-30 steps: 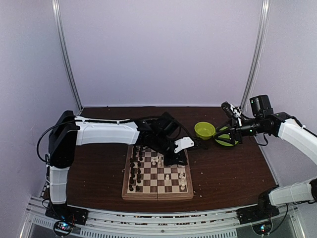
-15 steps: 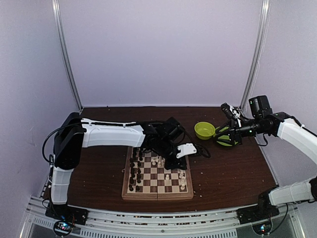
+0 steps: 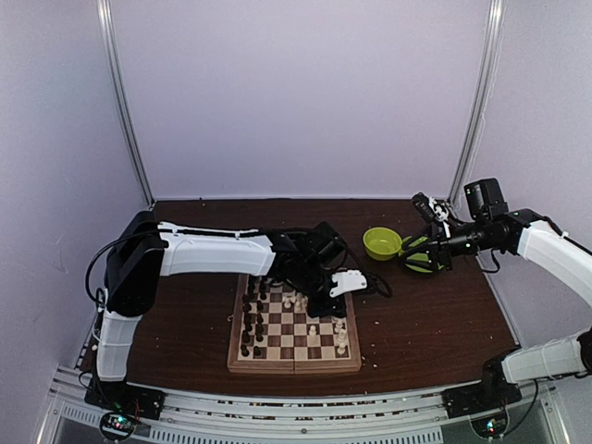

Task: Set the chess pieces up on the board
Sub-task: Place the queen at d1.

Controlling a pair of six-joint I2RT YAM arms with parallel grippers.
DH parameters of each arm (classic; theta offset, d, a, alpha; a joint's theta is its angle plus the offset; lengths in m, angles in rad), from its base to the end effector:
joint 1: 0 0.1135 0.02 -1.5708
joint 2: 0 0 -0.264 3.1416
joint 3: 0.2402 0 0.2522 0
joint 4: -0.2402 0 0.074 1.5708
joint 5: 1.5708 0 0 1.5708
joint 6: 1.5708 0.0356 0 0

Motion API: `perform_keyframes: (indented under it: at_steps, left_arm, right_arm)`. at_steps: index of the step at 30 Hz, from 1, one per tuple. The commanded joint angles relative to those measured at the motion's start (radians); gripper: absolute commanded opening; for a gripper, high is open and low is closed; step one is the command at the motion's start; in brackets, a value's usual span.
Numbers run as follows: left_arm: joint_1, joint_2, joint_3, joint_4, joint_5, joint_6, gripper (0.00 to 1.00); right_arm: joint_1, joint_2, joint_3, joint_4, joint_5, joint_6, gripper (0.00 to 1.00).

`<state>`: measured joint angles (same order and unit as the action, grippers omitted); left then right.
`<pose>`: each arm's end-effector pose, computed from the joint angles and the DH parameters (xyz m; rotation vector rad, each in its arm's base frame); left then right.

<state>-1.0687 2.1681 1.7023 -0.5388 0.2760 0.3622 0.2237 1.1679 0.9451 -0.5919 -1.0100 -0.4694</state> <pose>0.2188 -0.4187 0.1840 1.8115 1.9219 -0.6095 0.2199 0.0810 0.2931 -1.1366 1.8023 1.0406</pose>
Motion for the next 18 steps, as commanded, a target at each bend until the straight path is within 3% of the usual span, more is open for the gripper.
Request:
perform_keyframes:
  at_steps: [1, 10, 18]
  left_arm:
    - [-0.004, 0.019, 0.04, 0.008, -0.018, 0.011, 0.11]
    - [-0.004, 0.028, 0.045, 0.008, -0.001, 0.002, 0.15]
    - [-0.004, 0.03, 0.053, 0.009, -0.015, -0.008, 0.27]
  right_arm:
    - [-0.004, 0.008, 0.011, -0.013, -0.016, -0.016, 0.47]
    - [-0.004, 0.02, 0.018, -0.03, -0.019, -0.029, 0.47]
    - [-0.004, 0.023, 0.02, -0.037, -0.021, -0.035, 0.47]
